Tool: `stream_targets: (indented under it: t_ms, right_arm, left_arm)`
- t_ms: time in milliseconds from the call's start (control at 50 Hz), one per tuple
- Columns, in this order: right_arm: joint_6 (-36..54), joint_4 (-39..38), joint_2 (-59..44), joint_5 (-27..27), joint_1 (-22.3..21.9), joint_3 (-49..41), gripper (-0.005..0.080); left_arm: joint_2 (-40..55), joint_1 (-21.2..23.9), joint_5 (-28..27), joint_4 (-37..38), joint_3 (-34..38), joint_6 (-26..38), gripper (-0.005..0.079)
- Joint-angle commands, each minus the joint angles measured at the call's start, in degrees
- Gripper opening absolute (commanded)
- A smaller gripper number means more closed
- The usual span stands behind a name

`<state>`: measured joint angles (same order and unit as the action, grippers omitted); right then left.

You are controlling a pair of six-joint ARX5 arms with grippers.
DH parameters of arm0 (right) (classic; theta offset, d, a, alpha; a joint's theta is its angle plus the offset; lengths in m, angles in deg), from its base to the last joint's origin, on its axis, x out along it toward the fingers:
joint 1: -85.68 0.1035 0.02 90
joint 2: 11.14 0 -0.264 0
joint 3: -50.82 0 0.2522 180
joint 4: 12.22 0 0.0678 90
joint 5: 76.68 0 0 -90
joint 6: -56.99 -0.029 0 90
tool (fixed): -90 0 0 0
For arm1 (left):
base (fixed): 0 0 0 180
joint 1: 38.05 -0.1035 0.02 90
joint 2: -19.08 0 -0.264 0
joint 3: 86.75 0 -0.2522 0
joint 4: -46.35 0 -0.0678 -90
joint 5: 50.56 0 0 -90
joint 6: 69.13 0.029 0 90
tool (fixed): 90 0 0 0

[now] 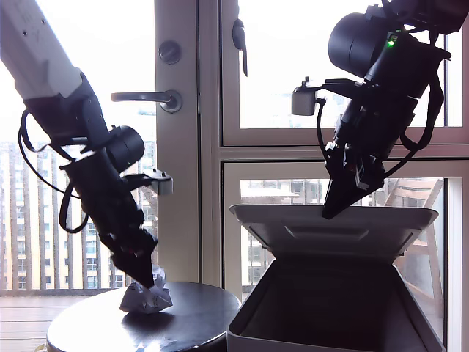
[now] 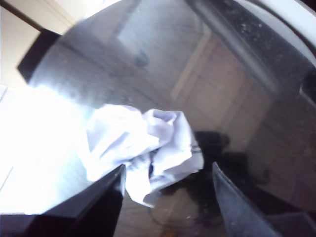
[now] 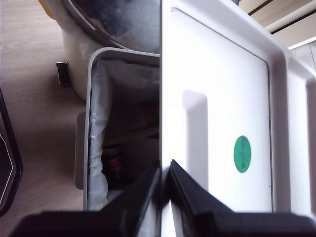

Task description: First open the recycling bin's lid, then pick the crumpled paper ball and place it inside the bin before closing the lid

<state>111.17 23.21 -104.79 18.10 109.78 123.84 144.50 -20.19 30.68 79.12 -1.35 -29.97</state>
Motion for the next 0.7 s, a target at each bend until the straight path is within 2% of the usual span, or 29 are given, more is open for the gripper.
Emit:
stream_targets:
  t_ms: [0, 320, 440, 680]
  right_arm:
    - [-0.22, -1.33, 0.13, -0.26, -0.22, 0.50, -0.0012]
    - [-0.22, -1.01, 0.13, -0.26, -0.22, 0.50, -0.0012]
    - [-0.22, -1.11, 0.13, -0.26, -0.22, 0.50, -0.0012]
    - [-0.22, -1.11, 0.13, -0.24, -0.22, 0.50, -0.0012]
  left_arm:
    - [3.26, 0.31, 0.04, -0.76, 0.57, -0.09, 0.0495]
    - [3.61, 0.07, 0.22, -4.92, 0.57, 0.39, 0.0494]
    - [4.24, -0.04, 0.26, -5.38, 0.57, 0.52, 0.0444]
    - [6.67, 0.00, 1.51, -5.64, 0.57, 1.64, 0.0434]
